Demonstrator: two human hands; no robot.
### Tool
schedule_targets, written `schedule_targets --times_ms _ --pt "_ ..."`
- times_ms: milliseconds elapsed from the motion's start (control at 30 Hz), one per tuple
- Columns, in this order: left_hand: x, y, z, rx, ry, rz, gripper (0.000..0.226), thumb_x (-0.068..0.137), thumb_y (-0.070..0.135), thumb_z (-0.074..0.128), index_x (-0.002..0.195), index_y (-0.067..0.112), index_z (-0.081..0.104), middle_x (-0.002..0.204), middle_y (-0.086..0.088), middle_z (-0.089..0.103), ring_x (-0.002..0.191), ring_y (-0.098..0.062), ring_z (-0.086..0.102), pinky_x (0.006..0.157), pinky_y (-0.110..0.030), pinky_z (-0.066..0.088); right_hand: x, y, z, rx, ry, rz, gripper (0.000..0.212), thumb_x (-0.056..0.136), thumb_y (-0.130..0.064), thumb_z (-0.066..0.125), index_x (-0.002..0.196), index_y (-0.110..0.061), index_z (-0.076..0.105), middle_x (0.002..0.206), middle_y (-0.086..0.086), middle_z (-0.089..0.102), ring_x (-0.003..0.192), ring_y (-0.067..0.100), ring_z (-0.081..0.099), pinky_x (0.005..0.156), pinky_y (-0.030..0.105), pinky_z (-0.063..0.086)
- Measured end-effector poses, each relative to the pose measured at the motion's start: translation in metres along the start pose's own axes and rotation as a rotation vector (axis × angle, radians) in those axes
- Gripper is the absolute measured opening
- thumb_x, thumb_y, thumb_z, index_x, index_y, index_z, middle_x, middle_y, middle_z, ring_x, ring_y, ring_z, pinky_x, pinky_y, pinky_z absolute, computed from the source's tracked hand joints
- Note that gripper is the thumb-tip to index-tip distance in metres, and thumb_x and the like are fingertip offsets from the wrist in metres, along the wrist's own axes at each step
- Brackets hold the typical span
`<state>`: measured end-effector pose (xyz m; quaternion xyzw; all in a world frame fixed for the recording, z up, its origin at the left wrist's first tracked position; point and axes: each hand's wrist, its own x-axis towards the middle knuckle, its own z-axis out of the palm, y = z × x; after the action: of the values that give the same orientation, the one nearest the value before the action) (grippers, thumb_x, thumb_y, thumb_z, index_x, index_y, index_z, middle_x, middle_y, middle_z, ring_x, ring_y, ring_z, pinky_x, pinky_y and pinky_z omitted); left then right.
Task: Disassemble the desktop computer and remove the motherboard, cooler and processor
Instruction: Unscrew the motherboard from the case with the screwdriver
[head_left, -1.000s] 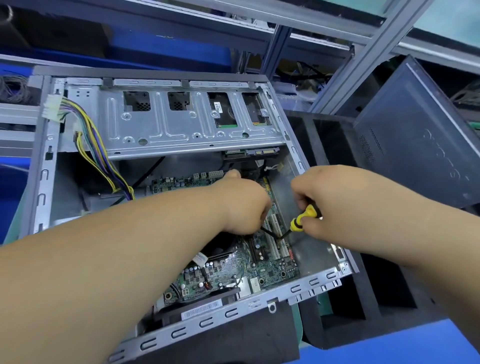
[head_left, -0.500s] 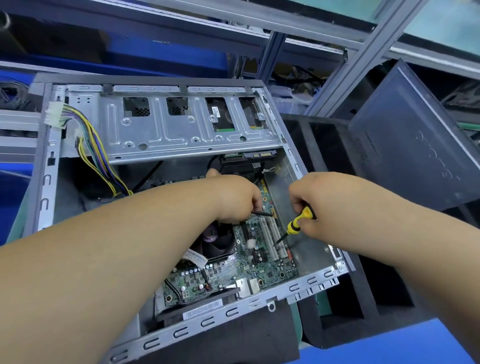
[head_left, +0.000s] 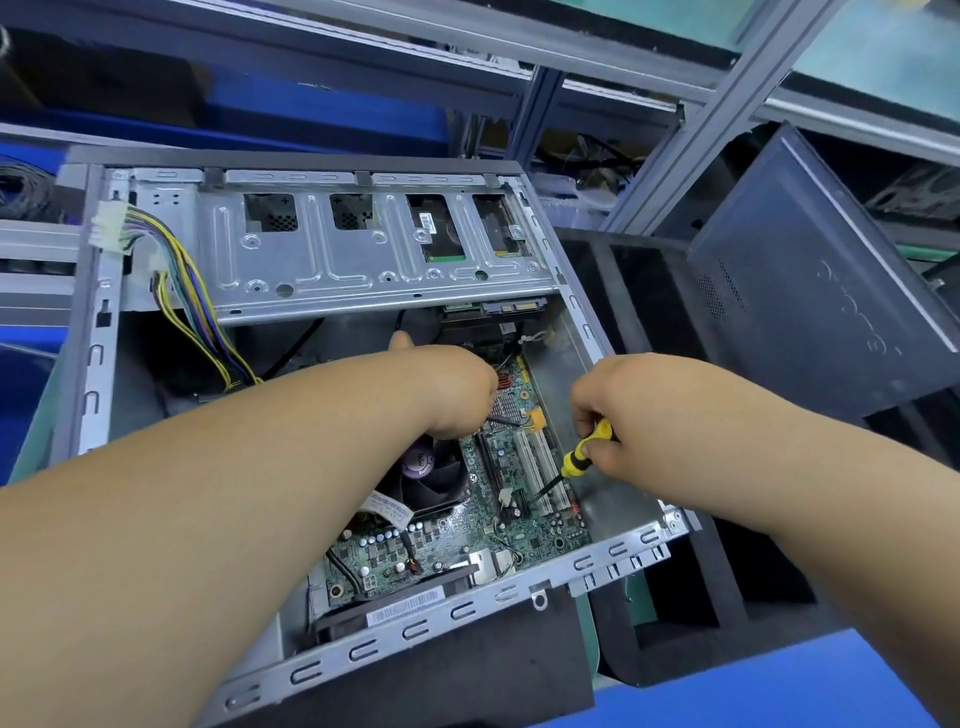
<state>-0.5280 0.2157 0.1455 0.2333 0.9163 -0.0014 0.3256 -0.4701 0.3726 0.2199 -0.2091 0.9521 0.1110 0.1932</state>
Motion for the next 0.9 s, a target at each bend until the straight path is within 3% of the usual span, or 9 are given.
schedule_targets --times_ms 100,167,267,333,533,633,733,900 --pt "-0.001 0.0 -0.001 -0.005 0.006 0.013 0.041 0.087 0.002 0.037 0.112 0.027 0.059 0.115 0.011 0.061 0.104 -0.018 0.047 0.098 -0.047 0.028 -0.003 -0.001 0.001 0.018 0.035 0.014 0.008 0.09 -0.032 0.052 0.094 -0.028 0.057 0.101 -0.009 0.057 0.082 0.014 0.053 0.062 0.025 0.039" --pt "-0.002 -0.002 -0.002 -0.069 0.032 0.053 0.043 0.087 0.001 0.036 0.11 0.028 0.06 0.105 0.015 0.062 0.093 -0.013 0.047 0.093 -0.038 0.033 -0.004 -0.004 0.003 0.046 0.066 0.038 0.009 0.089 -0.032 0.048 0.09 -0.027 0.056 0.1 -0.008 0.057 0.081 0.015 0.054 0.066 0.029 0.044" --pt "-0.004 -0.005 -0.004 -0.272 0.033 0.159 0.044 0.086 -0.005 0.036 0.107 0.021 0.064 0.074 0.018 0.054 0.06 0.003 0.045 0.054 -0.011 0.036 0.0 -0.007 0.009 0.091 0.11 0.085 0.012 0.089 -0.032 0.047 0.08 -0.024 0.051 0.093 -0.004 0.057 0.076 0.018 0.054 0.065 0.031 0.046" --pt "-0.006 -0.007 -0.006 -0.353 0.041 0.199 0.043 0.086 -0.009 0.038 0.103 0.018 0.066 0.066 0.019 0.05 0.049 0.004 0.045 0.038 -0.007 0.03 0.005 -0.006 0.016 0.084 0.143 0.11 0.015 0.09 -0.033 0.048 0.079 -0.023 0.049 0.089 -0.003 0.056 0.073 0.019 0.053 0.059 0.03 0.042" --pt "-0.005 -0.007 -0.006 -0.393 0.042 0.223 0.04 0.085 -0.005 0.04 0.087 0.029 0.061 0.075 0.011 0.055 0.062 -0.009 0.044 0.04 -0.01 0.031 0.014 0.001 0.026 -0.014 0.23 0.146 0.034 0.089 -0.058 0.052 0.078 -0.026 0.047 0.07 -0.008 0.041 0.067 0.016 0.047 0.054 0.028 0.034" --pt "-0.005 -0.008 -0.006 -0.413 0.026 0.22 0.041 0.084 -0.005 0.039 0.086 0.029 0.062 0.075 0.011 0.054 0.062 -0.009 0.043 0.039 -0.01 0.03 0.015 0.001 0.027 -0.056 0.286 0.149 0.028 0.088 -0.052 0.055 0.077 -0.027 0.05 0.073 -0.007 0.049 0.066 0.016 0.049 0.048 0.025 0.024" --pt "-0.007 -0.008 -0.008 -0.387 0.008 0.213 0.044 0.084 -0.008 0.037 0.096 0.022 0.067 0.072 0.013 0.051 0.058 -0.007 0.04 0.037 -0.008 0.03 0.014 0.0 0.026 -0.069 0.287 0.158 0.017 0.089 -0.041 0.054 0.082 -0.027 0.06 0.081 -0.007 0.058 0.068 0.016 0.051 0.046 0.021 0.017" --pt "-0.01 -0.01 -0.01 -0.313 0.005 0.149 0.041 0.089 -0.007 0.038 0.113 0.013 0.064 0.069 0.013 0.05 0.058 -0.004 0.04 0.044 -0.004 0.031 0.017 0.0 0.026 -0.054 0.247 0.169 0.019 0.09 -0.042 0.052 0.085 -0.03 0.066 0.083 -0.008 0.062 0.071 0.014 0.056 0.047 0.018 0.024"
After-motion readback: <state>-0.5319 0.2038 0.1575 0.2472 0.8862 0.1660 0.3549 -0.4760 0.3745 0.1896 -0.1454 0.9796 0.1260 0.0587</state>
